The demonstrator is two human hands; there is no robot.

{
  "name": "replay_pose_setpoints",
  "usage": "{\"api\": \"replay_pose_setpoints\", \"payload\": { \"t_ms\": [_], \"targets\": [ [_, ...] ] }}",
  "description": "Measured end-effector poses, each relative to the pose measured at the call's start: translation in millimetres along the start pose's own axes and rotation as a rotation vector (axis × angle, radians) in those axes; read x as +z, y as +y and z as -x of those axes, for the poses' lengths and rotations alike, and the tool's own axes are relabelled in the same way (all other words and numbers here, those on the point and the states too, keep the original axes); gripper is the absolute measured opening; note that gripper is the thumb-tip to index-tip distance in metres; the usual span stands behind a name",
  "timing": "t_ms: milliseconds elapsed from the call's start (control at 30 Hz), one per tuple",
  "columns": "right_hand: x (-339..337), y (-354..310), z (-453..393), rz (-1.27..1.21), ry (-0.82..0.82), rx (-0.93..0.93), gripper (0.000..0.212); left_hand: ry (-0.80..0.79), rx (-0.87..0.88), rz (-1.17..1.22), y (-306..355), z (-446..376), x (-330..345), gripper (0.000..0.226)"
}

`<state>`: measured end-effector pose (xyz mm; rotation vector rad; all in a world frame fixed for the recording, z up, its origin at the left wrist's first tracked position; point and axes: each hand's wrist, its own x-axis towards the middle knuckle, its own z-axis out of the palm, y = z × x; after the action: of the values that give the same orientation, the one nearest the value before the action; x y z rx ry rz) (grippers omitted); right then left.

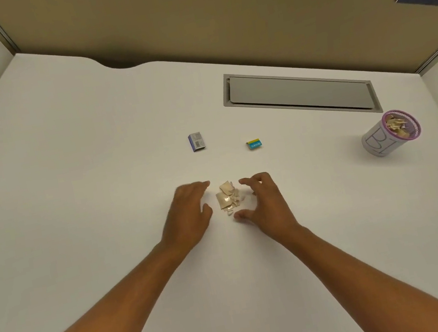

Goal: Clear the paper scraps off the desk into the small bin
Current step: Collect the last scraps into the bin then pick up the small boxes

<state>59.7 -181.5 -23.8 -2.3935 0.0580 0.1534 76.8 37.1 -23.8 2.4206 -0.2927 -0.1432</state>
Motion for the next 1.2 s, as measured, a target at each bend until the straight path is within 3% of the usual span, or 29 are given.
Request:
{"api": "replay_pose_setpoints", "payload": {
  "t_ms": [133,233,367,567,833,1067,1133,1200],
  "targets": [
    [7,-12,4,0.302,-0.081,-0.220,0.087,-0.028,0.082,-0.432,-36,6,4,0.064],
    [11,-17,-1,0.481,-0.274,-0.341,0.076,-0.025,0.131,-0.502,-52,8,13,0.073],
    [3,-14,-3,0.662,-0.310,-0.487,0.057,-0.002,0.138,-0.514,-57,6,19,0.081],
    [2,-26,4,0.670,-0.300,-0.342,0.060,0.027,0.145,-0.498,-59,6,21,0.081],
    [17,-39,6,0.772,-0.231,-0.309,0.044,0.053,0.158,-0.496,-63,5,26,0.081],
    [18,-35,2,0.673,-0.157,-0.330,0.020,0.046,0.158,-0.507,-62,6,25,0.081],
    [19,-37,-4,0.495,-0.093,-0.175,0.022,0.043,0.153,-0.508,-63,6,24,0.081],
    [13,-38,-7,0.113,0.019,0.072,0.019,0.043,0.153,-0.503,-63,7,24,0.081]
  ]
}}
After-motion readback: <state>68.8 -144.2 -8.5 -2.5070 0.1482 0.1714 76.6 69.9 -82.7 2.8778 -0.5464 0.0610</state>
